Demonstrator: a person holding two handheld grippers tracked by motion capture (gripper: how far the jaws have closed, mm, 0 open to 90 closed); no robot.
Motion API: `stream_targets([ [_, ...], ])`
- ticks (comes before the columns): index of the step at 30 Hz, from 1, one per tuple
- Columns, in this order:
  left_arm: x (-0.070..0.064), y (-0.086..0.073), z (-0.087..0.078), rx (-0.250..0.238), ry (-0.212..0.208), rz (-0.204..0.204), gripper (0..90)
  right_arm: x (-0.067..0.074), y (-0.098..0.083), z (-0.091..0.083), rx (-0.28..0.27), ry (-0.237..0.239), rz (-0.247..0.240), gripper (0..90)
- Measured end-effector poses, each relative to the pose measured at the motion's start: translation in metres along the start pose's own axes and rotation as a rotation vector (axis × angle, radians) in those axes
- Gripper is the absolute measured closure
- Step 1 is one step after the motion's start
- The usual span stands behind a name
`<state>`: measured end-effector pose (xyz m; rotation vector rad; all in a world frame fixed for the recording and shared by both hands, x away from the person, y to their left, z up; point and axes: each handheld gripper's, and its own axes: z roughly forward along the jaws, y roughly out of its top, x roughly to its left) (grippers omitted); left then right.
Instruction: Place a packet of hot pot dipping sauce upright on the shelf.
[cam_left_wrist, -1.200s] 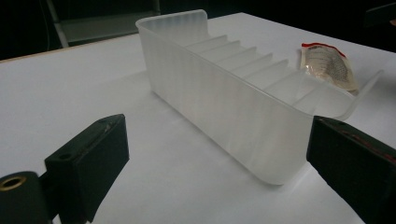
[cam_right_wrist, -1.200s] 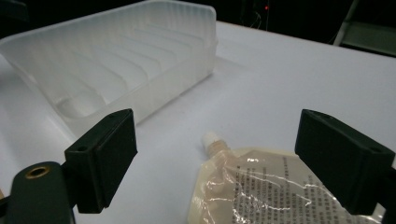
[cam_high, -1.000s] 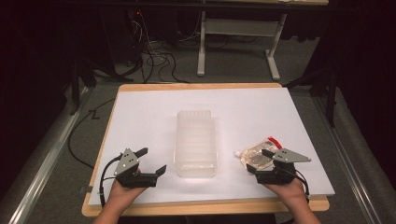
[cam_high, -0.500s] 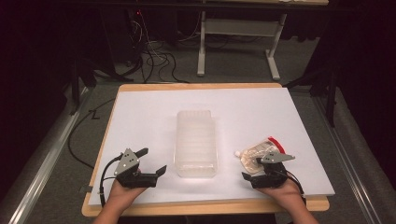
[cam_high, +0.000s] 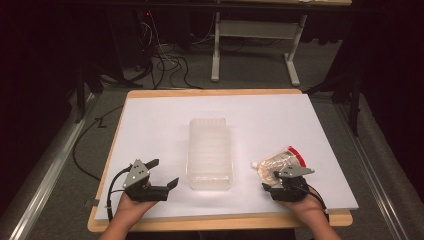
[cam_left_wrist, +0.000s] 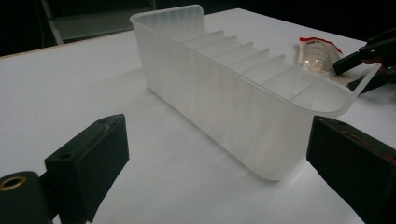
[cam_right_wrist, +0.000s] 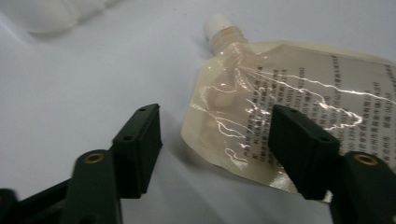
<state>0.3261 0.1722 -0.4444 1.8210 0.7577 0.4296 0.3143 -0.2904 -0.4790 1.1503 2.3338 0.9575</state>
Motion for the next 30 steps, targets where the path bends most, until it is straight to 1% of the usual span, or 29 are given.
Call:
stream_targets([
  [1,0.000,0.000,0.000,0.002,-0.001,0.000,6.4,-0.001,0.000,-0.001,0.000,0.000,0.004,42.8],
  [2,0.000,0.000,0.000,0.002,-0.001,0.000,6.4,-0.001,0.000,-0.001,0.000,0.000,0.004,42.8],
  [3,0.000,0.000,0.000,0.004,0.000,0.000,6.4,-0.003,0.000,-0.002,0.003,-0.011,0.008,50.5],
  [5,0.000,0.000,0.001,0.007,-0.002,0.000,6.5,-0.005,0.001,-0.002,0.004,-0.024,0.016,56.6],
  [7,0.000,-0.001,0.001,0.008,0.000,0.002,6.5,-0.007,0.002,-0.002,0.006,-0.033,0.021,61.1],
  [9,-0.001,-0.001,0.001,0.007,0.001,0.003,6.5,-0.009,0.002,-0.003,0.004,-0.061,0.002,64.5],
  [11,0.000,-0.001,0.001,0.008,0.003,0.004,6.5,-0.011,0.002,-0.003,-0.004,-0.068,0.001,67.8],
  [12,0.000,-0.001,0.001,0.009,0.004,0.004,6.5,-0.011,0.002,-0.003,-0.002,-0.058,0.001,70.0],
  [16,0.000,-0.001,0.002,0.011,0.001,0.002,6.5,-0.008,0.001,-0.002,0.000,-0.048,-0.052,77.4],
  [19,-0.001,-0.001,0.002,0.012,-0.001,0.003,6.6,-0.006,0.003,-0.003,0.014,-0.032,-0.080,90.0],
  [20,-0.001,-0.001,0.002,0.012,-0.001,0.003,6.6,-0.006,0.003,-0.003,0.014,-0.032,-0.080,90.0],
  [21,-0.001,-0.001,0.002,0.011,-0.001,0.004,6.6,-0.004,0.003,-0.003,0.014,-0.038,-0.091,90.0],
  [22,-0.001,0.000,0.001,0.008,0.001,0.005,6.6,-0.004,0.005,-0.005,0.008,-0.034,-0.088,90.0],
  [23,-0.001,0.000,0.001,0.006,0.003,0.004,6.5,-0.005,0.005,-0.007,-0.013,-0.031,-0.082,90.0],
  [25,0.000,0.000,0.001,0.007,0.004,0.004,6.6,-0.007,0.006,-0.013,-0.054,-0.025,-0.057,90.0],
  [29,-0.001,0.000,0.002,0.008,0.003,0.007,6.6,-0.010,0.008,-0.026,-0.115,-0.025,-0.048,90.0],
  [30,-0.001,0.000,0.002,0.008,0.002,0.008,6.6,-0.011,0.008,-0.028,-0.132,-0.021,-0.037,90.0],
])
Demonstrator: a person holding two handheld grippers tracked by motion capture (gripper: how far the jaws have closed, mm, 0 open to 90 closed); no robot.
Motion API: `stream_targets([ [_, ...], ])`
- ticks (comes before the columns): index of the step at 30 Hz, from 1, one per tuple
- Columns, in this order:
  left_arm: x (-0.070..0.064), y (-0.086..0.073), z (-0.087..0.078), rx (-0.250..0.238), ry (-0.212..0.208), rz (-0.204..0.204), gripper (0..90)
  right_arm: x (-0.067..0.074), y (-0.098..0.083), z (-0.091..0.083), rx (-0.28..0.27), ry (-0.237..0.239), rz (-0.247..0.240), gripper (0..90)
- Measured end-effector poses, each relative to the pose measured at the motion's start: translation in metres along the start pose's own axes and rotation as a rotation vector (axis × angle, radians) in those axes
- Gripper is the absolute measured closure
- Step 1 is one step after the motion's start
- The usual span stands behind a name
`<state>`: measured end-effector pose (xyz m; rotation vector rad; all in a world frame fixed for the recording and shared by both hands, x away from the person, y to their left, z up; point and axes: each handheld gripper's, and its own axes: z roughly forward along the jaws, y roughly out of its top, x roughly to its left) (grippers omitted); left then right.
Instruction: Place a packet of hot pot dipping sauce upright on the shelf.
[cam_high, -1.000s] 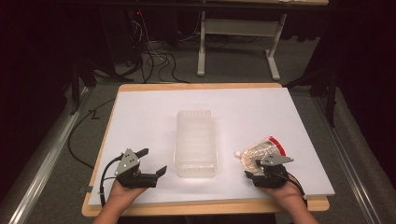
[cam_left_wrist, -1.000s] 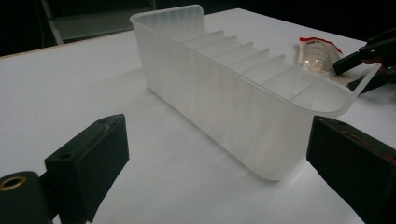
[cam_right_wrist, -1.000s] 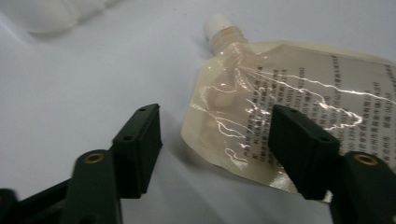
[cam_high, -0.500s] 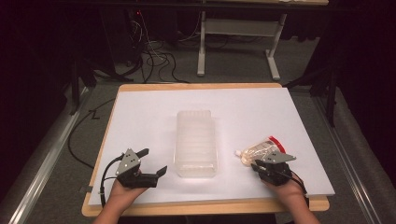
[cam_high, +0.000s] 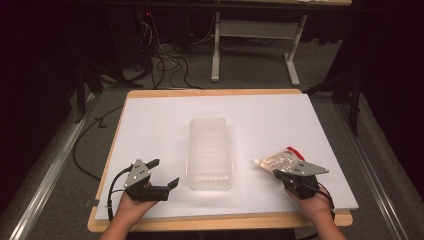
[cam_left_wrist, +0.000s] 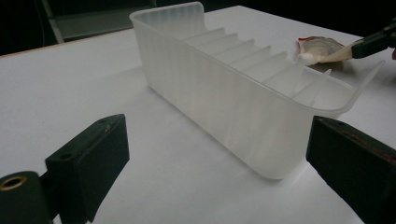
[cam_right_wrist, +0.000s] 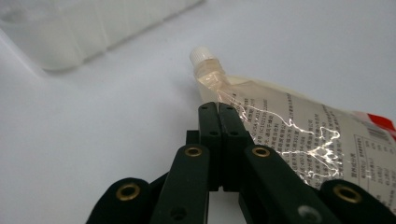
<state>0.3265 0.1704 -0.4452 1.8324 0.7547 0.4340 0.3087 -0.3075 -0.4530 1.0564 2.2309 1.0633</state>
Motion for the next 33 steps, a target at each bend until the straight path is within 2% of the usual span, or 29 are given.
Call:
stream_targets([
  [5,0.000,0.000,0.000,-0.001,0.004,-0.001,6.6,-0.003,0.005,-0.015,-0.082,-0.007,0.006,90.0],
  [9,0.000,0.000,0.000,0.003,0.001,0.001,6.6,-0.006,0.011,-0.029,-0.174,-0.007,0.032,90.0],
  [15,0.000,0.000,0.001,0.005,0.001,0.001,6.6,-0.014,0.019,-0.049,-0.294,-0.055,0.063,90.0],
  [16,0.000,0.000,0.001,0.005,0.001,0.001,6.6,-0.014,0.019,-0.049,-0.294,-0.055,0.063,90.0],
  [17,0.000,0.000,0.001,0.004,0.001,0.001,6.6,-0.019,0.020,-0.055,-0.336,-0.063,0.088,90.0],
  [22,0.000,0.000,0.001,0.007,0.003,0.003,6.6,-0.026,0.021,-0.064,-0.392,-0.083,0.128,90.0],
  [25,0.000,0.000,0.001,0.007,0.003,0.003,6.6,-0.029,0.021,-0.067,-0.418,-0.079,0.149,90.0],
  [33,0.000,0.000,0.000,0.007,0.006,0.002,6.6,-0.024,0.027,-0.070,-0.462,-0.063,0.142,90.0],
])
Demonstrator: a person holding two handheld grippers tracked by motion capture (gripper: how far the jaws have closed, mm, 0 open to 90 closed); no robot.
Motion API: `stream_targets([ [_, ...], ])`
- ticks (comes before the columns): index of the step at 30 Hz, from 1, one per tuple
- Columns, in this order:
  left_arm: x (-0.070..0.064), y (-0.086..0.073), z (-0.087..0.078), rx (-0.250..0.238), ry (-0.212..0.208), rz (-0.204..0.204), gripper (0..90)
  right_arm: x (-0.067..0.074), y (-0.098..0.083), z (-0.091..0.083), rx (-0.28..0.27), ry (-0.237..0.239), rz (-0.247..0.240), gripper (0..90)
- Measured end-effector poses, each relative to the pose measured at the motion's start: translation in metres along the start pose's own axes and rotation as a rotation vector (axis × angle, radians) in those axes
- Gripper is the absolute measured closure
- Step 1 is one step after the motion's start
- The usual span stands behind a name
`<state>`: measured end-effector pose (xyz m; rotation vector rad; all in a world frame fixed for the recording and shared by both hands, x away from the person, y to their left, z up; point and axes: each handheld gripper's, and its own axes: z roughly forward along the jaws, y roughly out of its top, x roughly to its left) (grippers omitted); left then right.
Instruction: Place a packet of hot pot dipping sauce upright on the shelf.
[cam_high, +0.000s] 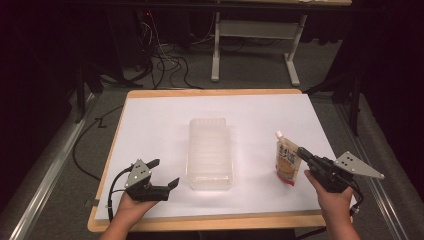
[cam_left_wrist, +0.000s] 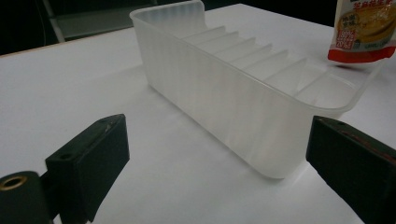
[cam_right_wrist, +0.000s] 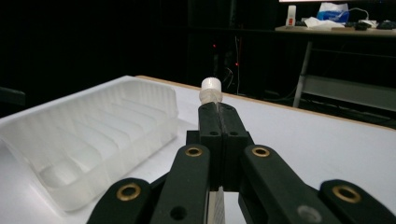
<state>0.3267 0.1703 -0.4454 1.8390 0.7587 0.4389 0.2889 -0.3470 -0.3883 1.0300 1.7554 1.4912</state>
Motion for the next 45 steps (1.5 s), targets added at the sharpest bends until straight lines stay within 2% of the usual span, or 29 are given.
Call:
stream_targets([
  [2,0.000,0.000,-0.001,0.000,0.001,0.001,6.6,0.001,-0.001,0.002,-0.006,-0.001,-0.010,90.0],
  [4,0.000,0.000,-0.001,-0.005,0.001,-0.001,6.6,-0.001,-0.006,0.006,0.019,0.006,0.002,90.0],
  [7,0.000,0.000,-0.001,-0.006,0.002,-0.002,6.6,-0.004,-0.012,0.005,0.017,0.010,0.020,90.0],
  [13,0.000,0.001,0.000,-0.003,-0.002,0.003,6.6,-0.003,-0.017,-0.009,0.024,-0.021,0.009,90.0],
  [23,0.000,0.002,0.001,-0.008,-0.004,0.001,6.6,-0.006,-0.021,-0.017,0.023,-0.084,-0.002,90.0],
  [26,0.000,0.002,0.002,-0.009,-0.007,0.000,6.6,-0.008,-0.022,-0.019,0.020,-0.091,0.009,90.0],
  [30,0.000,0.003,0.004,-0.011,-0.009,0.003,6.6,-0.008,-0.023,-0.021,0.020,-0.096,0.009,87.4],
  [32,0.000,0.003,0.005,-0.009,-0.012,0.003,6.7,-0.008,-0.023,-0.022,0.018,-0.096,0.012,82.2],
  [36,-0.001,0.004,0.007,-0.008,-0.017,0.008,6.7,-0.009,-0.022,-0.023,0.014,-0.054,0.054,61.0],
  [37,-0.001,0.004,0.007,-0.008,-0.017,0.008,6.7,-0.009,-0.022,-0.023,0.014,-0.054,0.054,61.0],
  [38,-0.001,0.004,0.007,-0.010,-0.018,0.009,6.7,-0.010,-0.023,-0.020,0.039,-0.034,0.066,52.7],
  [39,-0.001,0.004,0.008,-0.010,-0.019,0.009,6.8,-0.011,-0.024,-0.018,0.064,-0.015,0.079,49.9],
  [42,-0.002,0.005,0.008,-0.007,-0.022,0.011,6.8,-0.013,-0.033,-0.011,0.136,0.025,0.100,52.3],
  [45,-0.002,0.005,0.008,-0.008,-0.022,0.012,6.8,-0.015,-0.039,-0.007,0.168,0.043,0.115,57.8],
])
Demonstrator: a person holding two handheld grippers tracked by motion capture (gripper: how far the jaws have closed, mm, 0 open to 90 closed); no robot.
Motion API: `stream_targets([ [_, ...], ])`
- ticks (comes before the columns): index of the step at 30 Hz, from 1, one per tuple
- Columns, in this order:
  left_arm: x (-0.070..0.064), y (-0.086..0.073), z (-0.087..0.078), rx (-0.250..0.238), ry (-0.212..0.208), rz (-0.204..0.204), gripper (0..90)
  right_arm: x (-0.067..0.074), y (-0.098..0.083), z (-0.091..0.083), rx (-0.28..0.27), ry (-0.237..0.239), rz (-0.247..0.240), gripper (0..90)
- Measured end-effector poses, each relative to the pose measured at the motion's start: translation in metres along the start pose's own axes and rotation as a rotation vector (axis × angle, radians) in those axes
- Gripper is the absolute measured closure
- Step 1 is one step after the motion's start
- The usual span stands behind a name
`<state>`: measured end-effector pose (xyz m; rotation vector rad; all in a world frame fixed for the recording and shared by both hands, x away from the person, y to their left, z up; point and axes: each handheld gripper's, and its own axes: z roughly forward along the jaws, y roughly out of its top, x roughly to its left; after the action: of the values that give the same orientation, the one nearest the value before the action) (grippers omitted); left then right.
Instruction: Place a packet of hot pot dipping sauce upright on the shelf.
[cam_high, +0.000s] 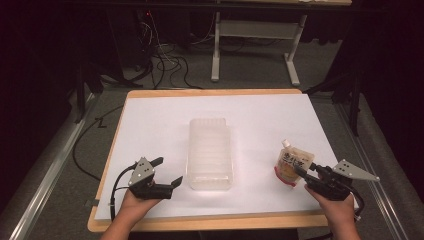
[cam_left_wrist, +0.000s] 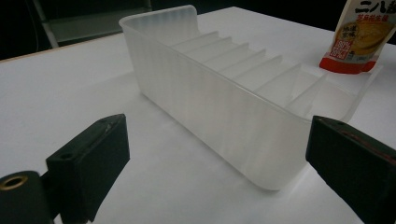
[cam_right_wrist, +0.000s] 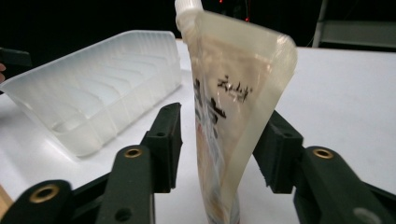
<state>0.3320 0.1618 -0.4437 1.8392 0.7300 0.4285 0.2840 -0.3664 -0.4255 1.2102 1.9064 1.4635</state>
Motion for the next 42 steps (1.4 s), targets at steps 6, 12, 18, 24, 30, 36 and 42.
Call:
stream_targets([
  [6,0.000,-0.001,-0.001,-0.001,0.007,-0.001,6.8,-0.002,-0.003,0.006,0.038,0.025,-0.011,81.8],
  [12,0.000,-0.003,-0.007,0.003,0.020,-0.003,6.9,-0.005,0.002,0.010,0.054,0.068,-0.055,90.0],
  [18,0.004,-0.007,-0.015,0.006,0.038,-0.010,6.9,-0.001,0.018,0.018,0.059,0.126,-0.140,90.0],
  [24,0.006,-0.009,-0.021,0.001,0.051,-0.018,6.9,0.000,0.036,0.031,0.052,0.222,-0.164,90.0],
  [30,0.007,-0.010,-0.021,0.008,0.054,-0.023,6.9,-0.007,0.049,0.050,0.049,0.361,-0.163,90.0],
  [36,0.006,-0.010,-0.018,0.011,0.049,-0.023,6.9,-0.007,0.061,0.065,0.052,0.441,-0.203,90.0],
  [42,0.006,-0.011,-0.017,0.021,0.049,-0.022,6.9,0.004,0.072,0.078,0.049,0.512,-0.240,90.0],
])
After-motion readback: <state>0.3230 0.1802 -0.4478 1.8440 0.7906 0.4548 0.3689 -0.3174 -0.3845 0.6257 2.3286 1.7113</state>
